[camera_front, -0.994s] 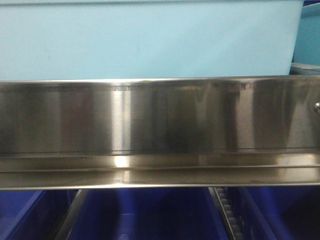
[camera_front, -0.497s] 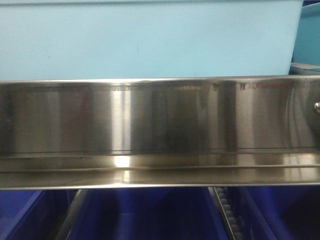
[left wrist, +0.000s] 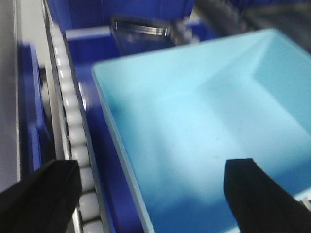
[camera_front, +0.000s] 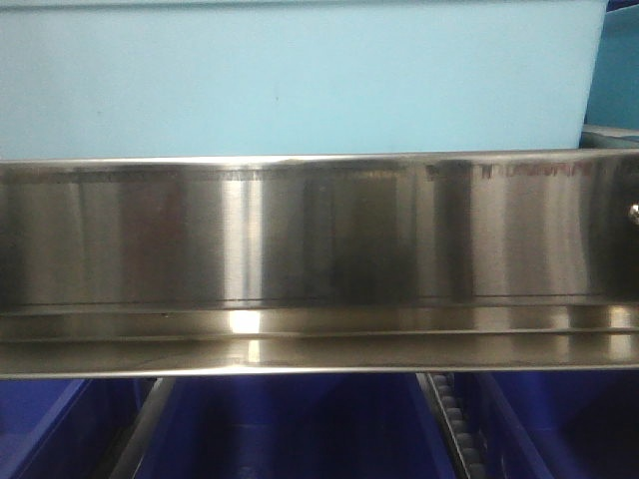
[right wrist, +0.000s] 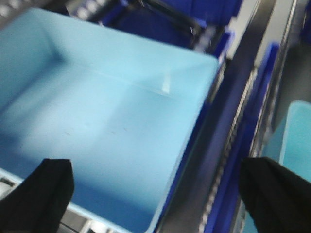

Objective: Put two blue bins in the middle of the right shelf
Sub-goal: 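Lower both grippers onto opposite sides of the light-blue bin on the shelf, then close both grippers on the light-blue bin's side walls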

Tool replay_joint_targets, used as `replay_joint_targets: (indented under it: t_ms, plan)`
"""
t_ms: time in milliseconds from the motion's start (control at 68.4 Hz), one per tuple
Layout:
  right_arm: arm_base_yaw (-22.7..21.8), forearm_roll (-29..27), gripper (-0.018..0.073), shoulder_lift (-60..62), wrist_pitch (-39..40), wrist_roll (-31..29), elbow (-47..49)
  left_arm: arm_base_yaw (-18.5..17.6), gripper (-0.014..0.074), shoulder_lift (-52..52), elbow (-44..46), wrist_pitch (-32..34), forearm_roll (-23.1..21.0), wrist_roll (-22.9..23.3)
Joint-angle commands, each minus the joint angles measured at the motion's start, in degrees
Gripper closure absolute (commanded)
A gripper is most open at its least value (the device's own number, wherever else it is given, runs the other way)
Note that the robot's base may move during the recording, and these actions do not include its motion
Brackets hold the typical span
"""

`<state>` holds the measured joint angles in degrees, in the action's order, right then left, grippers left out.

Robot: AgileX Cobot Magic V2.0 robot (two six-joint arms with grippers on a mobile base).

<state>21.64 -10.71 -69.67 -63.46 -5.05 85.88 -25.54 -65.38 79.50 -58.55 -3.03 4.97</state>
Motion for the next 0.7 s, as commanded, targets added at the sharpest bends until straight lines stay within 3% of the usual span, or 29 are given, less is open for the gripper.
replay_joint_targets:
  t_ms: [0,132,205,687]
  plan:
    - [0.2,4.9,-0.0008,-4.0,-4.3,5.0,4.2,-0.3,0.0099,-4.4,4.0,-4.1,-0.3,2.1]
    - [0.2,6.2,0.0001,-9.6,-6.5,8.9,8.8,-0.3,0.0099,-11.5,10.0,-11.4,4.4,6.8]
    - [0.2,6.2,0.0001,-12.1,-6.5,9.7,9.8,-0.3,0.0099,-15.6,13.0,-11.4,7.7,9.2]
    - [0.2,4.7,0.0001,-24.1,-6.5,9.7,10.0,-0.3,0.0099,-27.3,14.7,-11.4,7.2,9.2]
